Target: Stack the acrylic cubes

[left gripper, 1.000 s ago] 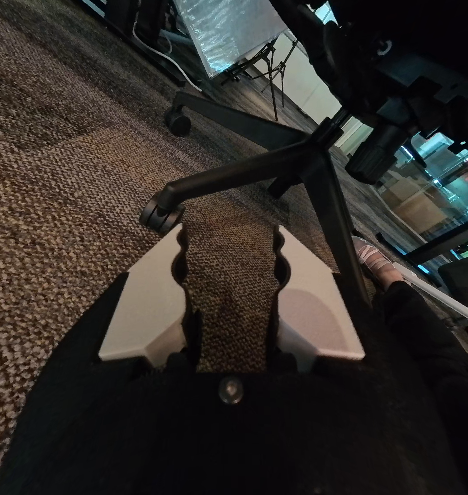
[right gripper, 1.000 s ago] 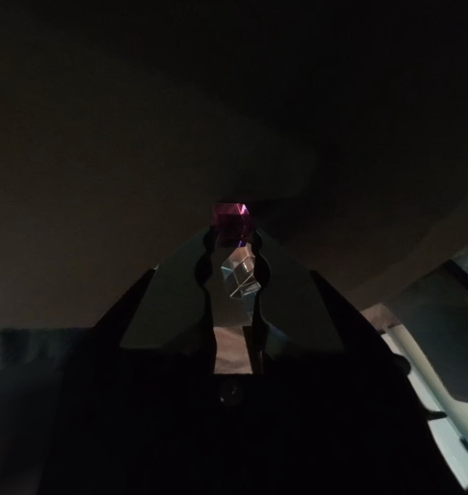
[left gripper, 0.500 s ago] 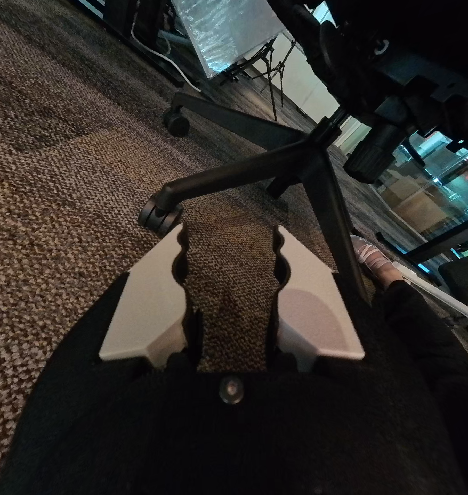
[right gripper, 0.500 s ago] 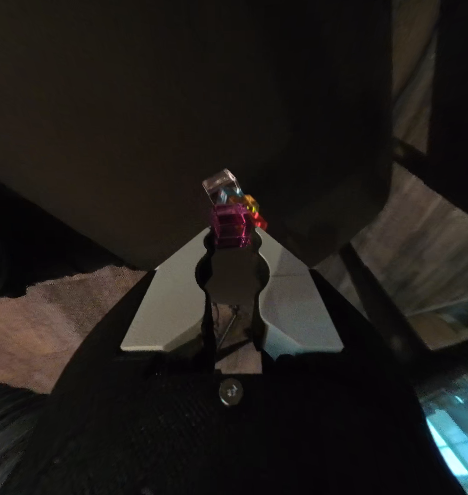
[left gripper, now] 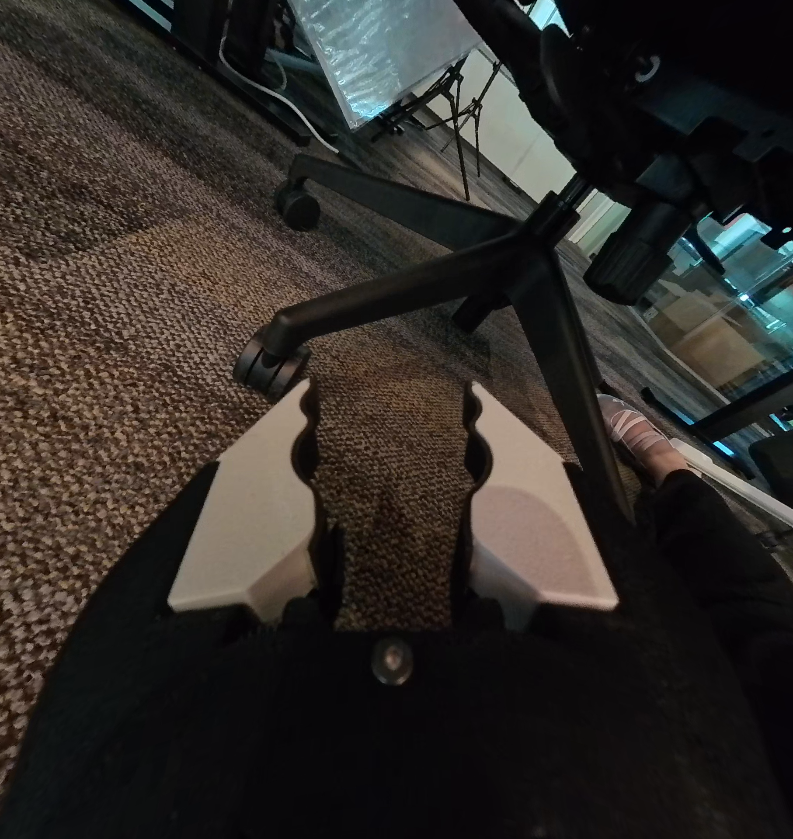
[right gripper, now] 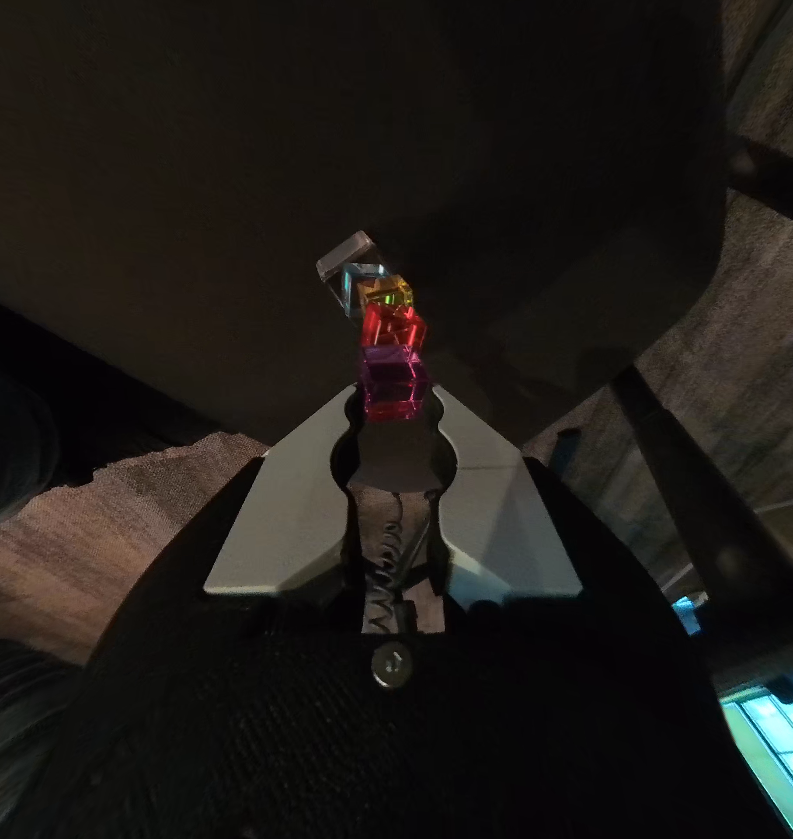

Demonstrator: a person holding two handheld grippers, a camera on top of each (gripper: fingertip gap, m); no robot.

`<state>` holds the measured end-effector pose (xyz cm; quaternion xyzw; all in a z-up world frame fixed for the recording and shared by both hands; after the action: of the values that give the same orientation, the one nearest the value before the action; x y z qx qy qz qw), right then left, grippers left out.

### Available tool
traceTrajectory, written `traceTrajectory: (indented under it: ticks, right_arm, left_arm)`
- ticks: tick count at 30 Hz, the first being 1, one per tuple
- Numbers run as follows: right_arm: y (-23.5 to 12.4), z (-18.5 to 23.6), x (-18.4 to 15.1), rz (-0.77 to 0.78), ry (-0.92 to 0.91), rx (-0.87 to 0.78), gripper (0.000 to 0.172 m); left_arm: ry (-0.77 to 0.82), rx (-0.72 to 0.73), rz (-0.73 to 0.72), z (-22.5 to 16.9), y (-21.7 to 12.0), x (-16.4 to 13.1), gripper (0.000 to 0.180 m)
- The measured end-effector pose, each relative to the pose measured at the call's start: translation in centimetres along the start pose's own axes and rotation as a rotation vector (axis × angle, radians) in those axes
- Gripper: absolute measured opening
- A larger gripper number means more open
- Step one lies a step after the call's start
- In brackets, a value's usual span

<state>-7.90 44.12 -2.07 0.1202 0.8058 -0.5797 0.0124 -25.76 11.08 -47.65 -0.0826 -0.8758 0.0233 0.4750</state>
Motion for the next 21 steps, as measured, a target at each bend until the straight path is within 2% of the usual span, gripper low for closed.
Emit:
traceTrajectory:
  ticks: [21]
  right_arm:
    - [0.59, -0.18, 0.54, 0.024, -0.019, -0.027, 0.026]
  left_arm:
    - [-0.012, 0.014, -0.009, 0.18, -0.23, 0.11, 0.062]
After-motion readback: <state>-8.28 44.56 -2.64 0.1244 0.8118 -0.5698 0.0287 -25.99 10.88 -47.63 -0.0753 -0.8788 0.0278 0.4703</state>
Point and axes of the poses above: each gripper's, where its closed fingertips meet, y out along the fingers, x out of its top, z = x × y across the jaws, the point moved 6 cm from there along -y, back along the fingers, and after that the axes turned 7 degrees about -x, right-handed, at the moved point
